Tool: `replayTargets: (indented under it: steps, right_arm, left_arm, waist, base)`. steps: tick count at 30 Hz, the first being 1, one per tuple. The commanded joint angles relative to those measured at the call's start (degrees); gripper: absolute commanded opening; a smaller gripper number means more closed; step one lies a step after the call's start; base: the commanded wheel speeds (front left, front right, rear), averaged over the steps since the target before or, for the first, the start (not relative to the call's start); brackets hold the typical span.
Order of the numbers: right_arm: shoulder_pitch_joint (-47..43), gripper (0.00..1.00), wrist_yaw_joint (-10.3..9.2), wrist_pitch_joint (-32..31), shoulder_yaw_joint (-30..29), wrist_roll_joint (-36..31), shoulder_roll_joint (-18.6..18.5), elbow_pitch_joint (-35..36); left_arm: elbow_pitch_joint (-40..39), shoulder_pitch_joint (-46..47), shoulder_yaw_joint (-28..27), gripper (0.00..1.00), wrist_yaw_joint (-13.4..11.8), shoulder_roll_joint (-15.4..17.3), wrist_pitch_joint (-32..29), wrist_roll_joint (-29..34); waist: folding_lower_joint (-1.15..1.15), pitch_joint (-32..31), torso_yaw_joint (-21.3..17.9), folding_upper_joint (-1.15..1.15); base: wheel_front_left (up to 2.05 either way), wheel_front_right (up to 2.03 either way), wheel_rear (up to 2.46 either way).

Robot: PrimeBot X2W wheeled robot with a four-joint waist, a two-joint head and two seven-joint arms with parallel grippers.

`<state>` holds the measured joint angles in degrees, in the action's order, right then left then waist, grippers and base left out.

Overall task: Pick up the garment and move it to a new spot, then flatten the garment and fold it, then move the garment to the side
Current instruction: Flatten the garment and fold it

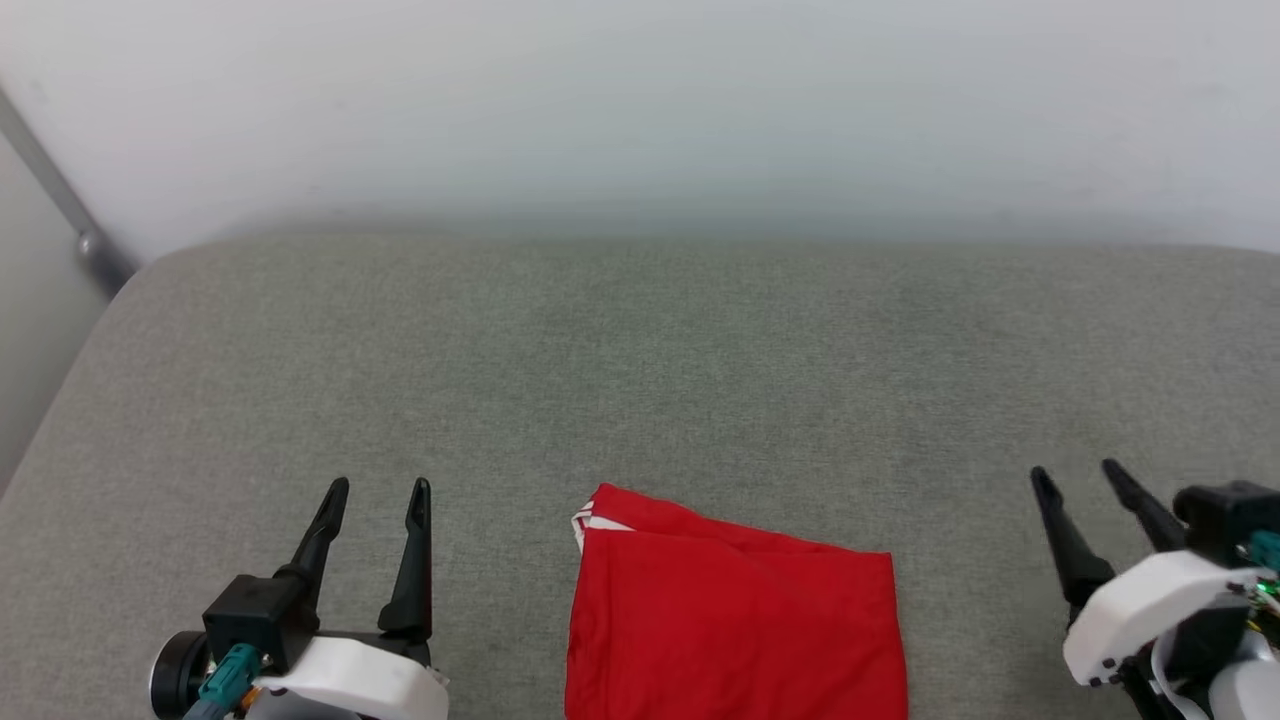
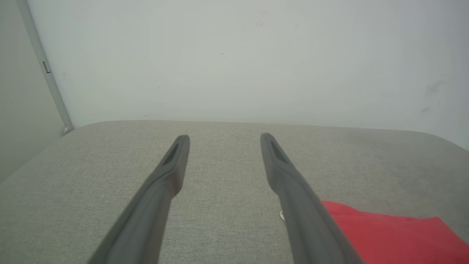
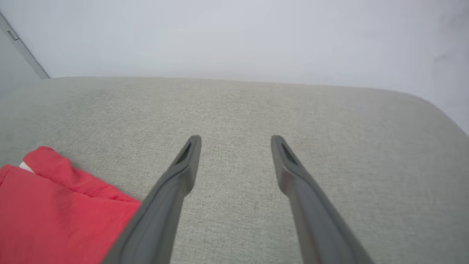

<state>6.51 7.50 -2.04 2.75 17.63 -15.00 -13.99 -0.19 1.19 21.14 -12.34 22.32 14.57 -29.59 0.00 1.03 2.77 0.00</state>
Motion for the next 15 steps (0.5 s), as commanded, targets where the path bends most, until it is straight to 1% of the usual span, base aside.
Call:
replayTargets:
  steps: [1,3,6,11,15]
  right_arm:
    - [-1.5,1.0,-0.02,1.2,-1.0,-1.7,1.1,1.7]
    - [-3.7,1.0,-0.02,3.1,-3.3,-4.1,2.5,5.4]
    - [-7.3,1.0,-0.02,4.2,-4.7,-6.3,4.8,10.8]
    - [-13.1,1.0,-0.02,3.2,-5.2,-7.9,7.9,18.0]
    - [-15.8,1.0,-0.02,2.0,-4.7,-8.6,9.3,21.9]
  left_arm:
    - [0.1,-0.9,-0.2,1.0,-0.3,0.2,0.3,0.0]
    - [0.3,-1.5,-0.1,1.0,-0.4,0.4,0.3,0.2]
    - [0.3,-2.3,-0.1,1.0,-0.7,0.6,0.3,0.4]
    - [0.2,-4.1,0.1,1.0,-1.2,1.2,-0.1,0.4]
    - [0.0,-5.0,-0.1,1.0,-1.4,1.5,-0.2,-0.1]
  waist:
    - [0.0,-0.8,-0.6,0.0]
    - [0.0,-1.4,-1.1,0.0]
    - [0.0,-2.1,-1.5,0.0]
    - [0.0,-3.3,-2.3,0.0]
    - [0.0,-3.7,-2.9,0.0]
  base:
    - [0.0,0.0,0.0]
    - [0.0,0.0,0.0]
    - [0.0,0.0,0.0]
    - [0.0,0.0,0.0]
    - [0.0,0.0,0.0]
